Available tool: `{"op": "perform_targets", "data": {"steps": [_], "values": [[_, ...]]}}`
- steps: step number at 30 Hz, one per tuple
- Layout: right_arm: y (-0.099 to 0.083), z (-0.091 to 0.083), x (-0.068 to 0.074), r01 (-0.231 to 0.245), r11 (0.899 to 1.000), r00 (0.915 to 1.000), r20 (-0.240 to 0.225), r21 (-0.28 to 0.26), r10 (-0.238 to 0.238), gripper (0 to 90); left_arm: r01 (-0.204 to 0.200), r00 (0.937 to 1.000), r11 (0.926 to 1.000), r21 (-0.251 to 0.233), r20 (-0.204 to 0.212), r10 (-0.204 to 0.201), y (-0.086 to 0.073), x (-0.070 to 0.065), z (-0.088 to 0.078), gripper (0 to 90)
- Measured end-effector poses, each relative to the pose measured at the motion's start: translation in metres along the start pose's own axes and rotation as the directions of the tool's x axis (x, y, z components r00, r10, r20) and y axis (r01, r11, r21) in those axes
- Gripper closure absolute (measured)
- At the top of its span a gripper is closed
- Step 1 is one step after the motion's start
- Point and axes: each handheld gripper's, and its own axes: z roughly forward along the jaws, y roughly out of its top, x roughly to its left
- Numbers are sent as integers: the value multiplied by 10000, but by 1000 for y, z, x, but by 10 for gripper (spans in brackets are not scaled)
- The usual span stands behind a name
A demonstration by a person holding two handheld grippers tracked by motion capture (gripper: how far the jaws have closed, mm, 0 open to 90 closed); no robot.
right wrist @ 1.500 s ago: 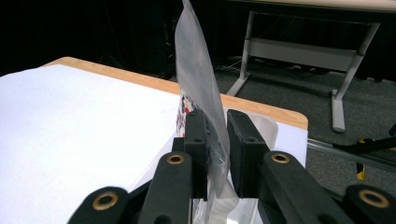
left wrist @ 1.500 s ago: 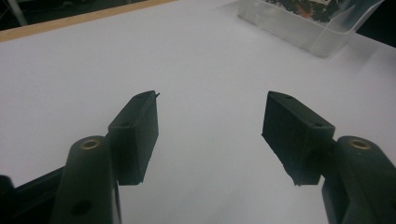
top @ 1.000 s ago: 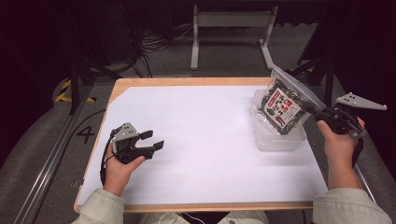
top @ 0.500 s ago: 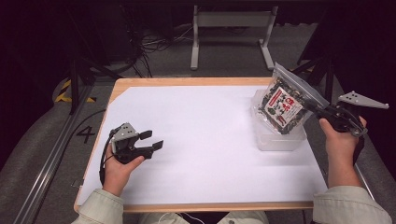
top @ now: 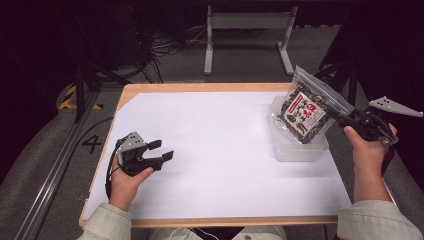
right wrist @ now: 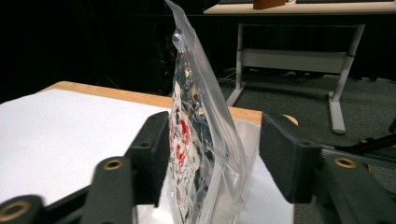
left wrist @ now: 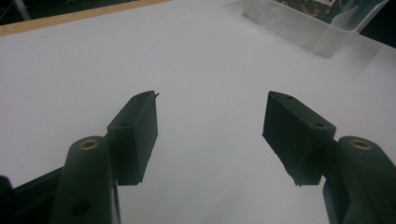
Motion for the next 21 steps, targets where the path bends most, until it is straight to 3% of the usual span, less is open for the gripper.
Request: {"op": "perform_targets", "data": {"steps": [7,13,18,21], "values": [[0,-8,2,-91,9999,10000,35,-111,91,290,29,10000,10000,-14,26,-29,0,0,0,360],[-7,-25,11,-177,9998,9992,-370,-108,173,229,-38,10000,10000,-54,-4,38,0,0,-1,359],[-12,-41,23,252,9995,9986,-460,-210,-261,210,126,9999,9998,-152,44,-125,0,0,-3,356],[-12,-45,29,498,9986,9971,-571,-195,-508,201,-7,10000,9999,-158,24,8,0,0,-3,354]]}}
